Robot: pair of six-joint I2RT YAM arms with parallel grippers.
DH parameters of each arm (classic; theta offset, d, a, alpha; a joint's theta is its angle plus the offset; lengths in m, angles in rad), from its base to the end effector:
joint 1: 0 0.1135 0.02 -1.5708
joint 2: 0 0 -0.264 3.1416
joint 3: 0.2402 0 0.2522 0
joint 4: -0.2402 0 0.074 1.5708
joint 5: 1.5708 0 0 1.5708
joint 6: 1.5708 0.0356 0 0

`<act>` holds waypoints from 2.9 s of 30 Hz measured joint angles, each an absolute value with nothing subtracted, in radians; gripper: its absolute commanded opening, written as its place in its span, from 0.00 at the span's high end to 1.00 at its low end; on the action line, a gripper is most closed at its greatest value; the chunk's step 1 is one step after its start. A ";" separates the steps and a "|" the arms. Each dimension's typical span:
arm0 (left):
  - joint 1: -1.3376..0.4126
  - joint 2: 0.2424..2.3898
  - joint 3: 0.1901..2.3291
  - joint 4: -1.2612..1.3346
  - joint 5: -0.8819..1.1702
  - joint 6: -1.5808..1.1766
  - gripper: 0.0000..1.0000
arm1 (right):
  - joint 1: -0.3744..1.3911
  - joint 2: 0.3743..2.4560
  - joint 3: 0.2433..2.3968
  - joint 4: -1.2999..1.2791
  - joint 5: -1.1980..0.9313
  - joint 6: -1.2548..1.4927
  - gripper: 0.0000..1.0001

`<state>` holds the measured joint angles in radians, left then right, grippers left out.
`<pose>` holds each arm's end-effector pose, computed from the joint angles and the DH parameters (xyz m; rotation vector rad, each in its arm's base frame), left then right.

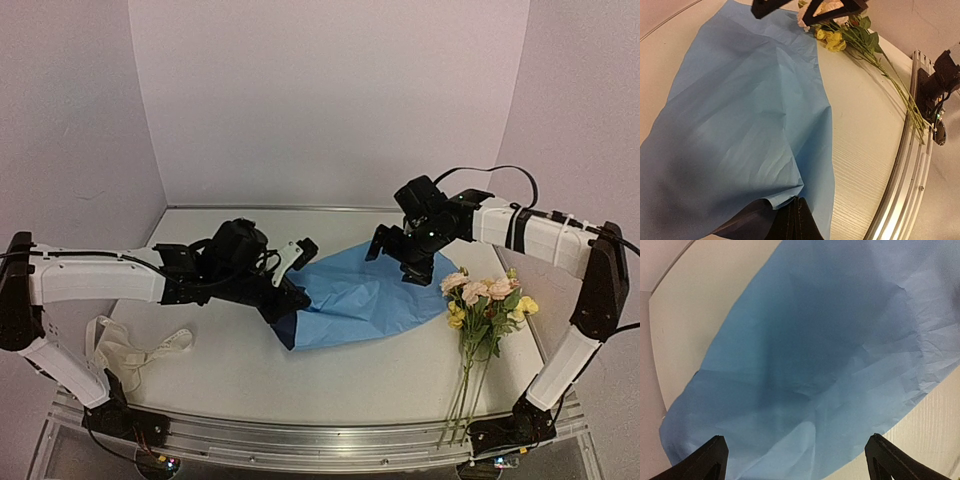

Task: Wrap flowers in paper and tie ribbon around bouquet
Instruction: Pass from the left arm to the right, then pass from the right arm to the left

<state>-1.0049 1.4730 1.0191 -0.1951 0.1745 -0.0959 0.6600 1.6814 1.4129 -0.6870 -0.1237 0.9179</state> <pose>0.1704 -0.2798 0.2568 1.1119 2.0455 -0.7775 0.2851 0.2269 0.2795 0.2946 2.6854 0.7268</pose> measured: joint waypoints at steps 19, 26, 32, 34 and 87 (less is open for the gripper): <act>-1.195 1.573 1.093 -0.191 0.108 -0.025 1.00 | 0.705 1.714 1.359 -0.753 -0.115 0.983 0.06; -1.199 1.586 1.093 -0.191 0.135 -0.022 0.99 | 0.736 1.714 1.306 -0.774 -0.096 1.019 0.55; -1.199 1.586 1.092 -0.183 0.147 -0.032 0.67 | 0.736 1.713 1.301 -0.776 -0.066 1.043 0.90; -1.199 1.582 1.086 -0.172 0.147 -0.041 0.56 | 0.736 1.713 1.299 -0.777 -0.057 1.042 0.99; -0.326 1.696 0.729 0.878 0.814 -1.518 0.50 | 0.727 2.014 1.450 0.215 -0.570 0.886 0.98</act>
